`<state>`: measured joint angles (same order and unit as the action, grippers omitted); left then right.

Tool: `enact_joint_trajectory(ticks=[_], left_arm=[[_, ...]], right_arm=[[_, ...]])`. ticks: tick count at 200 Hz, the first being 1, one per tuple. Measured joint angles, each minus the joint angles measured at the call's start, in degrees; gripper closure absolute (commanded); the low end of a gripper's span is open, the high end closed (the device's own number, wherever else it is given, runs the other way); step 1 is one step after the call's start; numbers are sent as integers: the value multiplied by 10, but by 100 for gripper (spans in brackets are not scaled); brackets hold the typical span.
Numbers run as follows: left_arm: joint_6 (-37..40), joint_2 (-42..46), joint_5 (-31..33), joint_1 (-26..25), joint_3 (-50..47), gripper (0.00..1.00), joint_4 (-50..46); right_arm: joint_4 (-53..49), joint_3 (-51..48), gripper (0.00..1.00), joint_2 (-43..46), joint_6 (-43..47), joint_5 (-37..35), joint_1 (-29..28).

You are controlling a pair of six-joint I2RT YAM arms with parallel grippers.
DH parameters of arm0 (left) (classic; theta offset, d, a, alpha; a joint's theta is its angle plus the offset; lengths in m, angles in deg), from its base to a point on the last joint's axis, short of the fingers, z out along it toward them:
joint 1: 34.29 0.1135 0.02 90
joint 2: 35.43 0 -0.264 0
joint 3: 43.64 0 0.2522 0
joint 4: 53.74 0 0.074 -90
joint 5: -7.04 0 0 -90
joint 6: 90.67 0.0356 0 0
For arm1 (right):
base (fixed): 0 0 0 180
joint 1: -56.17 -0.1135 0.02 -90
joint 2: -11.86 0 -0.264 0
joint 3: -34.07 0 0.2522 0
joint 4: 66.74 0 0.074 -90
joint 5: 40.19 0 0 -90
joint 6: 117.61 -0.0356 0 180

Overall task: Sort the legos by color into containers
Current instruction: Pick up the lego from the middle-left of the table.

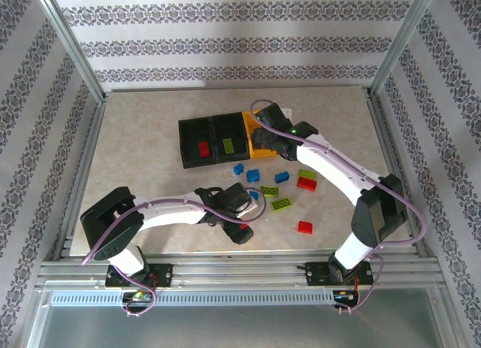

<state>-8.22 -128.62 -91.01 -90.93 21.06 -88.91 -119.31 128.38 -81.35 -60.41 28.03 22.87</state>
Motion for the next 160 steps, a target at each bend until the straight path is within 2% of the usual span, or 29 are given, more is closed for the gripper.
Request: enact_joint_trajectory(ticks=[18,106,139,160], left_arm=[[-3,-7,13,0,2,0,-2],[-21,-29,48,0,15,15,-5],[-24,-30,55,0,15,28,-5],[-28,-30,57,0,15,29,-5]], right_arm=[[4,-9,2,13,-4,-2,5],[19,-24,2,20,-16,-3,6],[24,-29,2,28,-19,-3,10],[25,-34,2,33,-21,-3,10]])
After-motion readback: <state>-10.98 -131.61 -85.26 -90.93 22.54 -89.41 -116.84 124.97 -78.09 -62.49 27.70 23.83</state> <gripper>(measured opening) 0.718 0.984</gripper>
